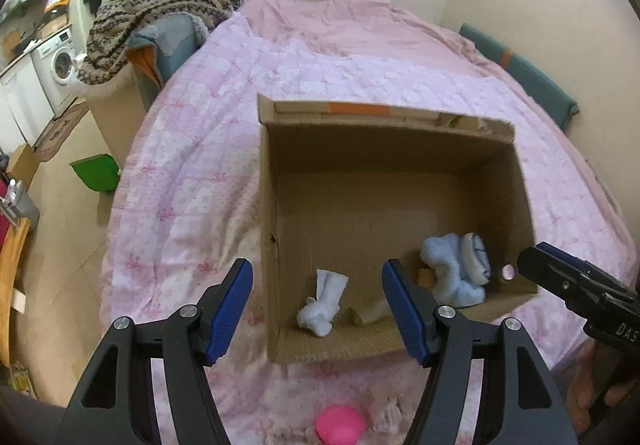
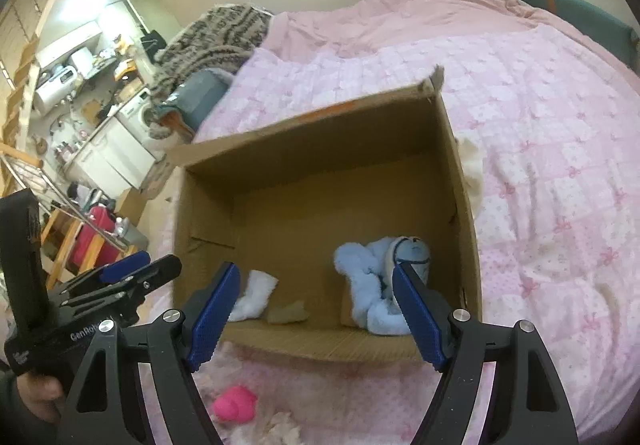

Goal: Organize soft objects
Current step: 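Lower the blue plush slipper into the box and open the right gripper, then withdraw both grippers from the box toward the scrunchie and pink ball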

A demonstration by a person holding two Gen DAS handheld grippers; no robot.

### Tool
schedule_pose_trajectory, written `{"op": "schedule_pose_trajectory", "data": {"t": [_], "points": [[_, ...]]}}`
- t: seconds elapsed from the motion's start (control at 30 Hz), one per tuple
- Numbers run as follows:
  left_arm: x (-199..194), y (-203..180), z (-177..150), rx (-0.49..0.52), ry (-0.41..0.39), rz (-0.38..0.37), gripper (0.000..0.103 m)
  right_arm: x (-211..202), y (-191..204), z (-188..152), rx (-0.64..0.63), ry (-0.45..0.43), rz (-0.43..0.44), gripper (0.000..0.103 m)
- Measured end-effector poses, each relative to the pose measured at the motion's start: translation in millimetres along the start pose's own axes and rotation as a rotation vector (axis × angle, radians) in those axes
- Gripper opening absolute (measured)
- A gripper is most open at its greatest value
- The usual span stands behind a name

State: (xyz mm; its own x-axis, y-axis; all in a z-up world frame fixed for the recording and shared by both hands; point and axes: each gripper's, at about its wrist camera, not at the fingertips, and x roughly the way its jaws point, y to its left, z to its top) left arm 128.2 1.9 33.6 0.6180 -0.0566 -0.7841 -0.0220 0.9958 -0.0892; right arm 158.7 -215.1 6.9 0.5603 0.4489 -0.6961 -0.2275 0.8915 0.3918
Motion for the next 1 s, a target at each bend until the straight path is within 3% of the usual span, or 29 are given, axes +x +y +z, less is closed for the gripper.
{"op": "schedule_pose_trajectory", "data": {"t": [0.17, 0.43, 0.6, 0.77, 1.0], "points": [[-29.2, 6.8, -1.9, -0.011, -0.018, 0.037, 0.064, -23.0, 6.7, -2.5, 0.009, -0.005, 0.02, 0.083], [-45.2, 18.6, -27.8, -0.019, 0.031, 0.043, 0.065, -39.0, 26.6, -25.5, -0.029, 0.04, 0.035, 0.083], [-39.5, 25.5, -44.4, -0.058, 0.096, 0.036, 0.065, -35.9, 35.5, -46.5, -0.054, 0.088, 0.031, 0.083], [-30.8, 23.3, -56.7, -0.031, 0.126, 0.078, 0.065, -19.7, 26.9, -63.3, -0.012, 0.16, 0.046, 0.083], [-14.1, 27.8, -63.8, -0.057, 0.172, 0.073, 0.065, 0.9, 9.7, -73.4, 0.068, 0.226, 0.046, 0.083]]}}
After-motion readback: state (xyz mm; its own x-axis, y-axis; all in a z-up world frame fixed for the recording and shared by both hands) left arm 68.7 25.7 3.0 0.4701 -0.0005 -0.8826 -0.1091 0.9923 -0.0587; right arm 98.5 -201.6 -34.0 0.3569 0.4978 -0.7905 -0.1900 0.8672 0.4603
